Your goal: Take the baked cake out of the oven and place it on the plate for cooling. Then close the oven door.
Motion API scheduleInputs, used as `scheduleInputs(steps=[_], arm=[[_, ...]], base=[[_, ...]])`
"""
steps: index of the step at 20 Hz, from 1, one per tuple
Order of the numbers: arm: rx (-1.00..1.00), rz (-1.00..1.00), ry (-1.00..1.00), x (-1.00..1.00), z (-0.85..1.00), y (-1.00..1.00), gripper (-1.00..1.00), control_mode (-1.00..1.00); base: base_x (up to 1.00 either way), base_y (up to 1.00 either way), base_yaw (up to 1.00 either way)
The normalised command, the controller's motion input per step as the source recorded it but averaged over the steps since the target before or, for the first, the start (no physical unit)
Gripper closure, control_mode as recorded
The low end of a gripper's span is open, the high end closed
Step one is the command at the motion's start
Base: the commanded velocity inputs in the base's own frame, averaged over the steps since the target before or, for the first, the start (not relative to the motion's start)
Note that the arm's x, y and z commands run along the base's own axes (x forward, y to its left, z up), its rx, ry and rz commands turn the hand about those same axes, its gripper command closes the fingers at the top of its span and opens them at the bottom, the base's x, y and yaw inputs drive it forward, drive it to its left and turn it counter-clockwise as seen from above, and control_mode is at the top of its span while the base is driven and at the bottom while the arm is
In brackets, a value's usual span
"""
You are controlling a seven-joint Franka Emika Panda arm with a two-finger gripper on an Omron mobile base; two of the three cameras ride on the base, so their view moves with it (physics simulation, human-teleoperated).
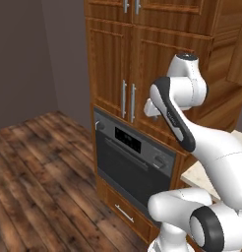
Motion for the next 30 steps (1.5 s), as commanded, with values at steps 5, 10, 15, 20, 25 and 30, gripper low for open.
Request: scheduleInputs(steps=[5,10,15,20,25,30], arm=[[0.00,0.00,0.00,0.00,0.00,0.00,-1.00,1.00],[-0.10,0.00,0.10,0.07,-0.10,0.04,-1.00,-1.00],[-0.49,0.00,0.05,0.20,-0.62,0.79,-1.00,-1.00],[-0.57,0.00,0.14,0.48,-0.75,0.86,-1.00,-1.00],[-0.43,0.00,0.23,0.47,-0.75,0.33,-1.00,-1.00],[-0.31,0.00,0.27,0.35,-0.72,0.00,-1.00,-1.00]], base=[[0.00,0.00,0.00],[0.05,0.00,0.00],[0.00,0.00,0.00],[0.00,0.00,0.00],[0.00,0.00,0.00],[0.00,0.00,0.00]])
